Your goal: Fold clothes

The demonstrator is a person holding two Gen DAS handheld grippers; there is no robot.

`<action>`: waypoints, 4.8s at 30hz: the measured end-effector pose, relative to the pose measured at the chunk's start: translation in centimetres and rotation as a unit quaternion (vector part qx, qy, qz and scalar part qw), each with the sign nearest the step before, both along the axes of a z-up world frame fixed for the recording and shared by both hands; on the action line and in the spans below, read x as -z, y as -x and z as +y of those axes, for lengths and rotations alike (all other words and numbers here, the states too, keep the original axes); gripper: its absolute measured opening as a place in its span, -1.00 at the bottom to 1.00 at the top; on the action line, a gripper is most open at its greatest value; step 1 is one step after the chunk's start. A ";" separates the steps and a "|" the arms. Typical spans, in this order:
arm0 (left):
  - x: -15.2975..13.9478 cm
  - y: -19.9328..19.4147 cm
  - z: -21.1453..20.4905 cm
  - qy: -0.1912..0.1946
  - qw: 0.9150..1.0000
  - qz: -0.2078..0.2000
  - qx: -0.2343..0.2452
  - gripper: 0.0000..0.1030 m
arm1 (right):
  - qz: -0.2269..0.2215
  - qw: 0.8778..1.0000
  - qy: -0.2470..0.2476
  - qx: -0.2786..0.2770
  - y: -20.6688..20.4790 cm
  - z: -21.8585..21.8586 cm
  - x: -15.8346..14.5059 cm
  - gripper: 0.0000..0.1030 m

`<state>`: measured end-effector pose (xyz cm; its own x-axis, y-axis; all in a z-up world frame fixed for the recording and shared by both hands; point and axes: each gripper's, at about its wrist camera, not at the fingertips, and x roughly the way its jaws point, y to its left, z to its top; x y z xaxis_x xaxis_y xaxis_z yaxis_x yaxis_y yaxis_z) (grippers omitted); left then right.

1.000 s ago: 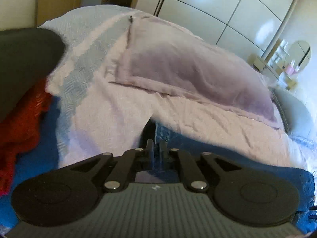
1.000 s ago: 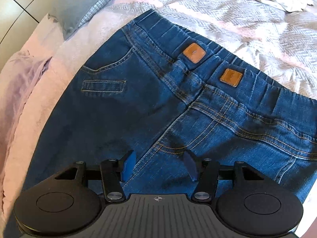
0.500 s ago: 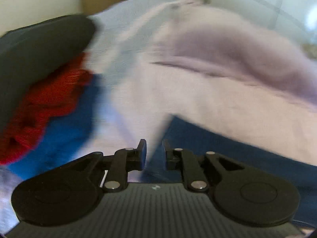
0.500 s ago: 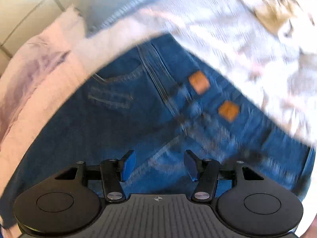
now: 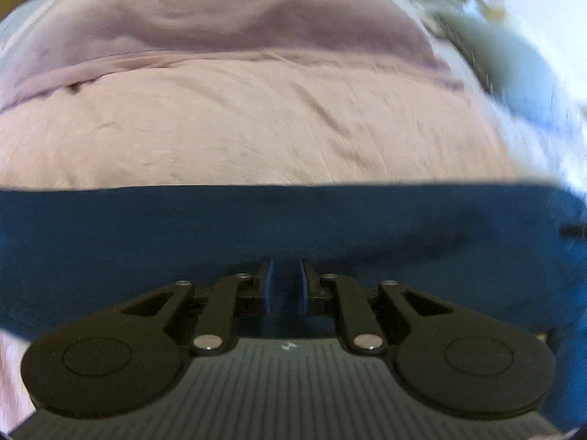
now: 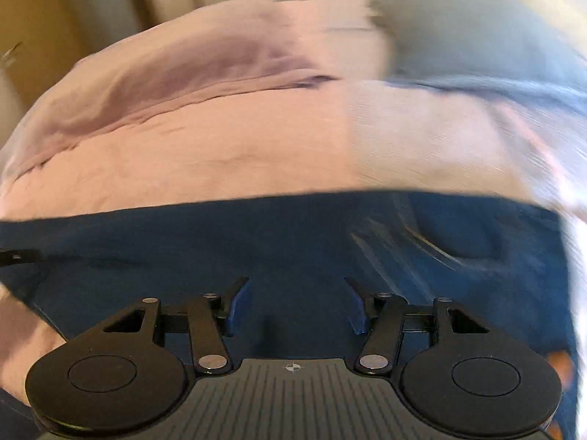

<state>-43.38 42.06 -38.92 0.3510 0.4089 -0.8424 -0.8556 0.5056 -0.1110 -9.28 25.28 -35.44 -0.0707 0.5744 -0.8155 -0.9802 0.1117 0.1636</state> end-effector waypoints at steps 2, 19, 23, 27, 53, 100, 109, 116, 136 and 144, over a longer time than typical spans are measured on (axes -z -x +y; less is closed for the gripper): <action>1.4 -0.3 1.0 0.000 1.000 0.004 -0.013 -0.80 | -0.005 0.999 0.002 -0.032 1.3 2.8 1.7 0.11; -1.1 3.5 -3.7 0.025 0.994 0.035 -0.099 -0.83 | 0.025 0.996 0.078 -0.044 -2.8 -5.4 1.7 0.11; -3.4 2.6 -7.0 0.064 0.990 -0.005 -0.125 -0.82 | 0.073 0.993 0.081 0.044 -11.0 -10.4 -0.6 0.11; -4.1 -0.7 -10.6 0.087 0.987 -0.038 -0.128 -0.82 | 0.084 0.988 0.060 0.116 -19.0 -13.0 -1.6 0.11; -4.2 -7.3 -18.8 0.114 0.981 -0.038 -0.155 -0.82 | 0.256 0.951 -0.009 0.174 -29.7 -10.3 4.5 -0.61; -3.4 -8.6 -19.0 0.142 0.975 -0.053 -0.160 -0.76 | 0.289 0.941 -0.015 0.177 -29.4 -22.2 2.2 -0.47; -3.9 -9.9 -19.5 0.148 0.976 -0.067 -0.146 -0.76 | 0.370 0.919 0.050 0.129 -30.0 -20.3 6.2 -0.46; -3.8 -9.7 -19.6 0.151 0.974 -0.066 -0.154 -0.76 | 0.454 0.884 0.051 0.095 -30.5 -19.4 7.3 -0.46; -4.6 -8.9 -20.9 0.132 0.979 -0.052 -0.145 -0.74 | 0.191 0.969 0.076 0.139 -22.8 -18.5 3.3 -0.91; -4.9 -6.5 -22.8 0.128 0.975 -0.051 -0.173 -0.74 | 0.078 0.979 0.058 0.178 -22.8 -20.8 -2.1 -0.03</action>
